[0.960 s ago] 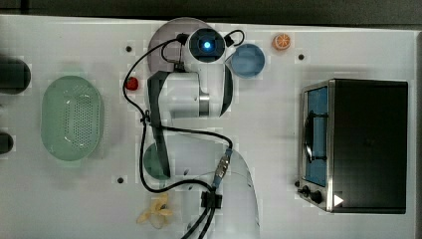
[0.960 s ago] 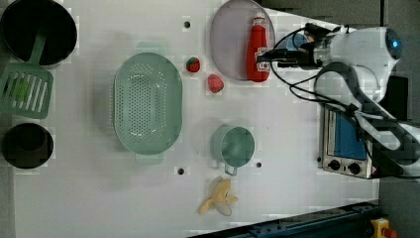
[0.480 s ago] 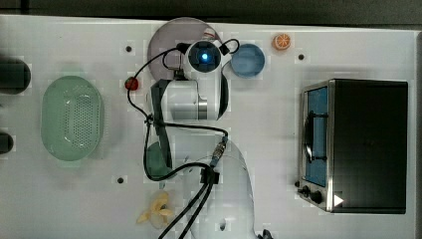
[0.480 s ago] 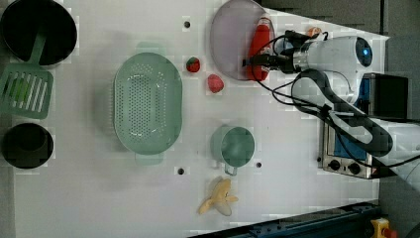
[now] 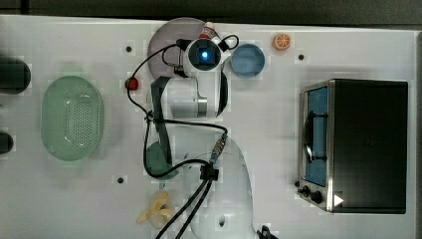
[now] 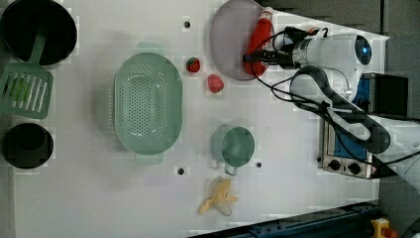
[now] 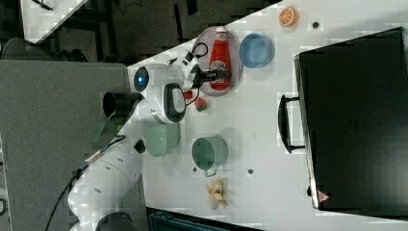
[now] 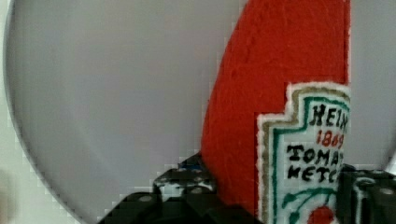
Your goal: Pick ketchup from plate and place it on table.
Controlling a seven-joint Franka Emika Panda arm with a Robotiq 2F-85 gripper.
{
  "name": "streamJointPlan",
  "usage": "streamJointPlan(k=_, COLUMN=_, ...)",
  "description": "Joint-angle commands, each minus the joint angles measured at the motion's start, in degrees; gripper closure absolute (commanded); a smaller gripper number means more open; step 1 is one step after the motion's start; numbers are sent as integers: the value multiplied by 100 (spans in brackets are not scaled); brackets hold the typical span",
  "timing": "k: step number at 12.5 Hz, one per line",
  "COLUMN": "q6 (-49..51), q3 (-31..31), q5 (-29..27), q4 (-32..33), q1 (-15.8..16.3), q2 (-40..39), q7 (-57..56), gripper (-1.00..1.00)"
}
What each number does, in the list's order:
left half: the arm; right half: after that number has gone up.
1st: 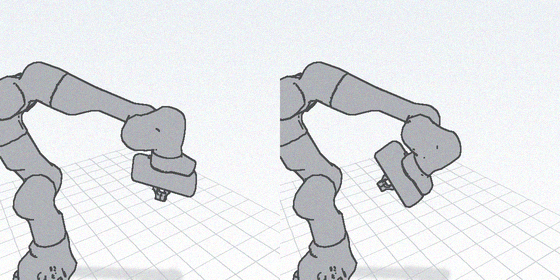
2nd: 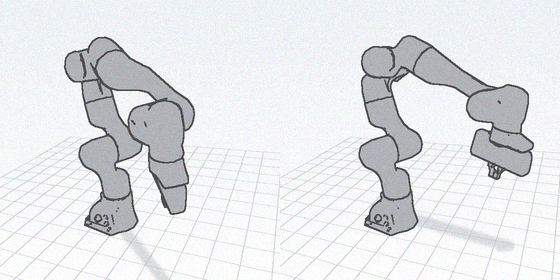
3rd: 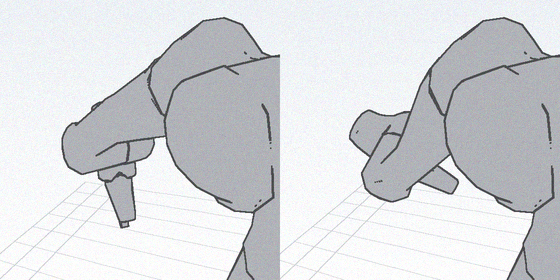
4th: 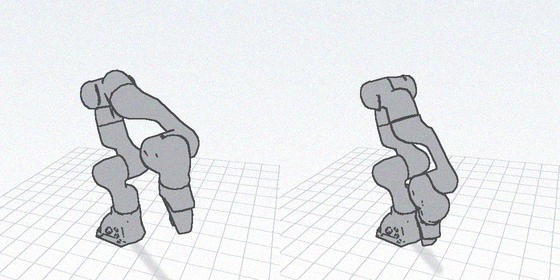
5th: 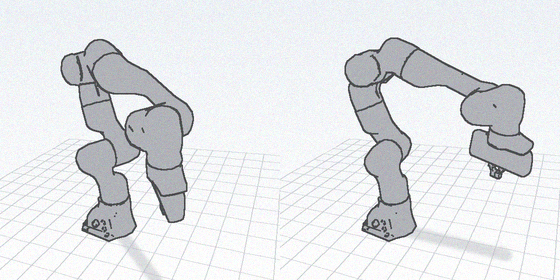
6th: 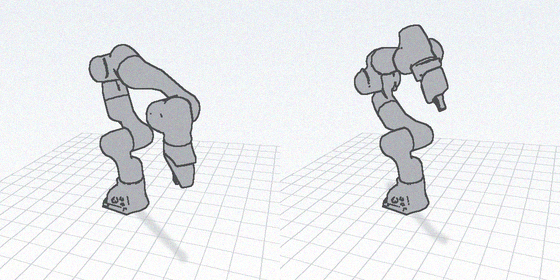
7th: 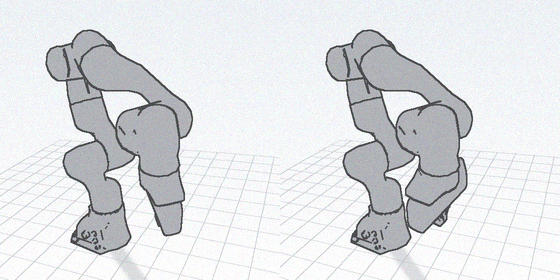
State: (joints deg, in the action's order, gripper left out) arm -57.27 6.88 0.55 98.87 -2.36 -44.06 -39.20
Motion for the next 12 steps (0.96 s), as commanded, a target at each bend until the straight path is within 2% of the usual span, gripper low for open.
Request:
streamJointPlan(k=1, q6=-52, q3=13, q5=4, q4=-155, q1=-47, q2=397, q7=-136, gripper=-27)
streamJointPlan(k=6, q6=397, q3=6, q5=-5, q4=-133, q1=-57, q2=1233, q7=428, gripper=-26)
streamJointPlan(k=12, q6=2272, q3=-63, q5=-5, q4=-25, q1=-155, q2=2425, q7=1064, gripper=-27)
